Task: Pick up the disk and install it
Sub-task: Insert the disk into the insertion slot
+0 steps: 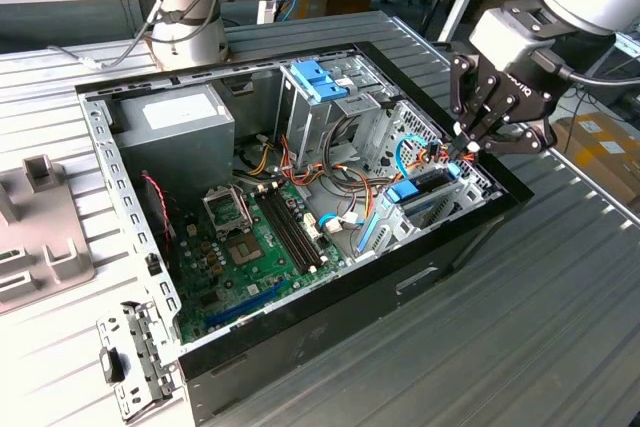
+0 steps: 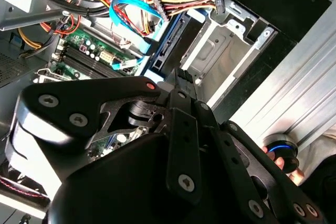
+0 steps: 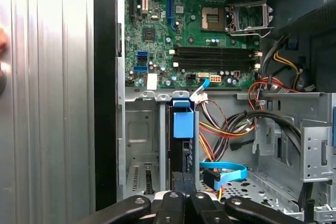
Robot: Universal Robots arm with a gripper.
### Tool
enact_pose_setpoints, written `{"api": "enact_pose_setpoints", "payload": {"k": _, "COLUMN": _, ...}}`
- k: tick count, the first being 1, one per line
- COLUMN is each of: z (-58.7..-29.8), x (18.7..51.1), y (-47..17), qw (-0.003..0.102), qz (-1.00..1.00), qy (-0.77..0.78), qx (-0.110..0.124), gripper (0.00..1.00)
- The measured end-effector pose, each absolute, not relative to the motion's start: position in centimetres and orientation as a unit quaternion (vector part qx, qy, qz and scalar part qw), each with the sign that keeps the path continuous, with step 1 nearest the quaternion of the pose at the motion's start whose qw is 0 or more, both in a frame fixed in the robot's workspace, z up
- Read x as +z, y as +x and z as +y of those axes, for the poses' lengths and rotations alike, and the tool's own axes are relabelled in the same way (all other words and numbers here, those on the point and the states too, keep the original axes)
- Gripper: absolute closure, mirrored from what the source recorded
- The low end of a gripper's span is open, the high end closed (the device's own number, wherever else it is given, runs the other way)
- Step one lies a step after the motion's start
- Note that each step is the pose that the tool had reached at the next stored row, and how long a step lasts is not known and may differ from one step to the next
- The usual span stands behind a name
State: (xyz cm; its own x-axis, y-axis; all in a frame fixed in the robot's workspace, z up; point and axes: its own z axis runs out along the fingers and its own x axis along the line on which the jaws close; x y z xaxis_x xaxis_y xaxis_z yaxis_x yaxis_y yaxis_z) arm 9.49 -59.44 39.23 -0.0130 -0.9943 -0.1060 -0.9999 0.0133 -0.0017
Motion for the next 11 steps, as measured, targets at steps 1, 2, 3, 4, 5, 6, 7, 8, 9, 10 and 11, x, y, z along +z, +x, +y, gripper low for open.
{"api": "enact_pose_setpoints", "payload": {"k": 1, "z": -59.44, "x": 39.14, "y": 9.57, "qw": 0.038, "qz": 0.711, "qy": -0.701, "qx": 0.037, "gripper": 0.89}}
{"api": "enact_pose_setpoints", "payload": {"k": 2, "z": -59.44, "x": 39.04, "y": 9.67, "qw": 0.038, "qz": 0.711, "qy": -0.701, "qx": 0.037, "gripper": 0.89}}
{"api": "enact_pose_setpoints", "payload": {"k": 3, "z": -59.44, "x": 38.96, "y": 9.74, "qw": 0.038, "qz": 0.711, "qy": -0.701, "qx": 0.037, "gripper": 0.89}}
{"api": "enact_pose_setpoints", "payload": {"k": 4, "z": -59.45, "x": 38.87, "y": 9.81, "qw": 0.038, "qz": 0.711, "qy": -0.701, "qx": 0.037, "gripper": 0.89}}
{"api": "enact_pose_setpoints", "payload": {"k": 5, "z": -59.46, "x": 38.8, "y": 9.86, "qw": 0.038, "qz": 0.711, "qy": -0.701, "qx": 0.037, "gripper": 0.89}}
{"api": "enact_pose_setpoints", "payload": {"k": 6, "z": -59.47, "x": 38.74, "y": 9.92, "qw": 0.038, "qz": 0.711, "qy": -0.701, "qx": 0.037, "gripper": 0.89}}
{"api": "enact_pose_setpoints", "payload": {"k": 7, "z": -59.47, "x": 38.73, "y": 9.92, "qw": 0.038, "qz": 0.711, "qy": -0.701, "qx": 0.037, "gripper": 0.89}}
{"api": "enact_pose_setpoints", "payload": {"k": 8, "z": -59.47, "x": 38.73, "y": 9.93, "qw": 0.038, "qz": 0.711, "qy": -0.701, "qx": 0.037, "gripper": 0.89}}
{"api": "enact_pose_setpoints", "payload": {"k": 9, "z": -59.47, "x": 38.71, "y": 9.93, "qw": 0.038, "qz": 0.711, "qy": -0.701, "qx": 0.037, "gripper": 0.89}}
{"api": "enact_pose_setpoints", "payload": {"k": 10, "z": -59.47, "x": 38.71, "y": 9.93, "qw": 0.038, "qz": 0.711, "qy": -0.701, "qx": 0.037, "gripper": 0.89}}
{"api": "enact_pose_setpoints", "payload": {"k": 11, "z": -59.47, "x": 38.7, "y": 9.94, "qw": 0.038, "qz": 0.711, "qy": -0.701, "qx": 0.037, "gripper": 0.89}}
